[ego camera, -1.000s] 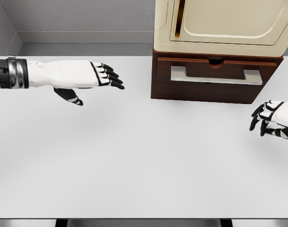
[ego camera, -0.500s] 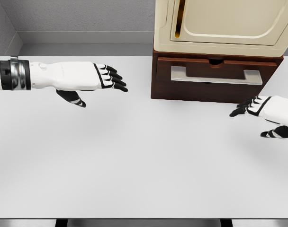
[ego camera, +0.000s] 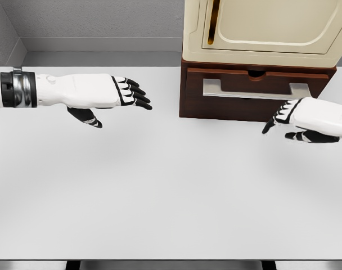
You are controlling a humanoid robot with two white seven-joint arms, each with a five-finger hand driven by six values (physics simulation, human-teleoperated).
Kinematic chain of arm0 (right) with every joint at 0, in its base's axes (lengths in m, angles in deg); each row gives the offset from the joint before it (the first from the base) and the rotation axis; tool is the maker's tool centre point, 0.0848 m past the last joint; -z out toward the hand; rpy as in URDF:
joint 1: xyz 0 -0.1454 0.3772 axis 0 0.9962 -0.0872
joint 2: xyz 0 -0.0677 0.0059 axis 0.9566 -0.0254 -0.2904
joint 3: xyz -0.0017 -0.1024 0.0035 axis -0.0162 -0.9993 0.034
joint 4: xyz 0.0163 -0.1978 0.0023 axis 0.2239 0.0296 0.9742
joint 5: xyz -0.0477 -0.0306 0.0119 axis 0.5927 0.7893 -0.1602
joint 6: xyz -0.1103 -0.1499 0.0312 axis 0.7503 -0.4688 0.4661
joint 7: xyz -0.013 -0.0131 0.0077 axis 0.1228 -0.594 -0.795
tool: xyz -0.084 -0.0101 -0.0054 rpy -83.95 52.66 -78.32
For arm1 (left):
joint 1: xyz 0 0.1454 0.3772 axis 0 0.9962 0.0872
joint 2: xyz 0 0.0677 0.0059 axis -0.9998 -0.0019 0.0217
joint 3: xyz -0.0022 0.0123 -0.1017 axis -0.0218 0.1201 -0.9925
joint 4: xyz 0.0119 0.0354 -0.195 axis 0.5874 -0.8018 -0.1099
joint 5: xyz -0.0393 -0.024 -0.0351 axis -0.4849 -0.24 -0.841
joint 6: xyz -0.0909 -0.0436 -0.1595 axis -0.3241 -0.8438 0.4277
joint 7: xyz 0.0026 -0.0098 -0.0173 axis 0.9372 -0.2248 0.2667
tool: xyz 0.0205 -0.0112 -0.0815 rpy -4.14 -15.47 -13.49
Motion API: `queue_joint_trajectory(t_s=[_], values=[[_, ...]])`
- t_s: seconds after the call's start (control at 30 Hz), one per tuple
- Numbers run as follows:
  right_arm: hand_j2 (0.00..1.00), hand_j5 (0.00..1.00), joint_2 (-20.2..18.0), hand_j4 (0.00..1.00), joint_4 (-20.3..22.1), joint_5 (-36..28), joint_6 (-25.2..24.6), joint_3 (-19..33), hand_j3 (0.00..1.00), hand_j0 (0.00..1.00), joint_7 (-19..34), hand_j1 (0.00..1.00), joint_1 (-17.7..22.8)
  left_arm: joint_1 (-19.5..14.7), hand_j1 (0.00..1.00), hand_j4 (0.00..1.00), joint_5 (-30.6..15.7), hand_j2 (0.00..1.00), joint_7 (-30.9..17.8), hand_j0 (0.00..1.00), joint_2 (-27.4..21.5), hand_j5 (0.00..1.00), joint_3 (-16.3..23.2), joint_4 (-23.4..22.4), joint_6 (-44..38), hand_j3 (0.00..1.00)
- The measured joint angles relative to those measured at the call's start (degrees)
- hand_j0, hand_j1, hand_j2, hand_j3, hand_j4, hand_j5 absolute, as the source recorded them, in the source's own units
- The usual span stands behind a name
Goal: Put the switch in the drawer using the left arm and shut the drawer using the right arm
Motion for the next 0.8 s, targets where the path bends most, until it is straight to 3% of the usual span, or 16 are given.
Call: queue_joint_trajectory(t_s=[0.23,0.6,0.8], values=[[0.64,0.64,1.57,0.64,-3.46,1.08,0.03,-3.62,0.64,0.64,0.01,0.64,-3.17,0.09,1.00,1.00,0.00,1.00,-0.03,1.00,0.03,1.00,0.07,0.00,0.00,1.00],[0.66,0.66,2.97,0.66,-9.74,0.86,0.10,-5.01,0.66,0.66,0.40,0.66,-6.86,0.44,1.00,1.00,0.01,1.00,-0.03,1.00,0.11,1.00,0.08,0.17,0.00,1.00],[0.67,0.67,3.01,0.67,-8.99,-0.01,-1.12,-5.92,0.67,0.67,-0.22,0.67,-5.89,0.44,1.00,1.00,0.00,1.00,-0.03,1.00,0.22,1.00,0.05,0.34,-0.01,1.00]])
